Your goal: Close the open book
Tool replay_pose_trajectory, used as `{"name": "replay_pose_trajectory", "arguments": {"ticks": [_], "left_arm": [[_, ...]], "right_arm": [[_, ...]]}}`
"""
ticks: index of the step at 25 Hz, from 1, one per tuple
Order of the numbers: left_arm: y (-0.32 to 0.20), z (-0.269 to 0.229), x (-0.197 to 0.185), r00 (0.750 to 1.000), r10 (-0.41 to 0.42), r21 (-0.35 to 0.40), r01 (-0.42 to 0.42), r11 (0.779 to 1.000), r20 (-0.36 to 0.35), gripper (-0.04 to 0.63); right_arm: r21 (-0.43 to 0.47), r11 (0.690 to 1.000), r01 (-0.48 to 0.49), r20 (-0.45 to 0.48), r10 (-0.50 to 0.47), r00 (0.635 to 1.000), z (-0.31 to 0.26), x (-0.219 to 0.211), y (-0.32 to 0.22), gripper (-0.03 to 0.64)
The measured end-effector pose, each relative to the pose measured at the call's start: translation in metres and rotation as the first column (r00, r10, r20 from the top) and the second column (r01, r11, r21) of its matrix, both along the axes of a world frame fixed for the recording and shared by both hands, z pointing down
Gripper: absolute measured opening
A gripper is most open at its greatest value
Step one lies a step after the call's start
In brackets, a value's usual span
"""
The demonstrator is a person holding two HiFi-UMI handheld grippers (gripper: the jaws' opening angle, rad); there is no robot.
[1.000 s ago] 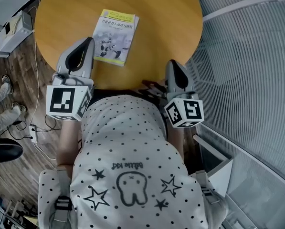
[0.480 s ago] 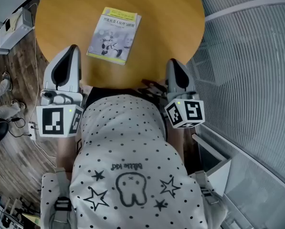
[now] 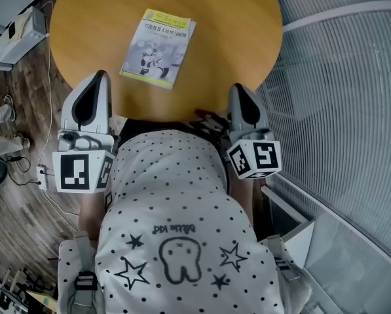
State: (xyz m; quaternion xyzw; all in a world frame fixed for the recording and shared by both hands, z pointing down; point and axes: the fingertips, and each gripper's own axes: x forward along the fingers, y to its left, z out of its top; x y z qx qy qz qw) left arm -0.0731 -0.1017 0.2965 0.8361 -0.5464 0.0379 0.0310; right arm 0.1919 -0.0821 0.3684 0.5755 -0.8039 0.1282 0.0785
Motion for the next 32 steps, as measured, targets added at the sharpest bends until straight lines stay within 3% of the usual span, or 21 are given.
{"name": "replay_pose_trajectory", "arguments": {"ticks": [24, 32], "left_arm": [[0.004, 0.001, 0.008, 1.000, 0.008, -0.025, -0.009, 1.000, -0.016, 0.011], [0.003, -0.010, -0.001, 1.000, -0.029, -0.021, 0.030, 0.999, 0.011, 0.011]], "right_arm": [[0.000, 1.000, -0.016, 0.001, 0.016, 1.000, -0.004, 0.003, 0.003, 0.005], [0.019, 1.000, 0.011, 0.005, -0.012, 1.000, -0.007, 0.002, -0.002, 0.005]]}}
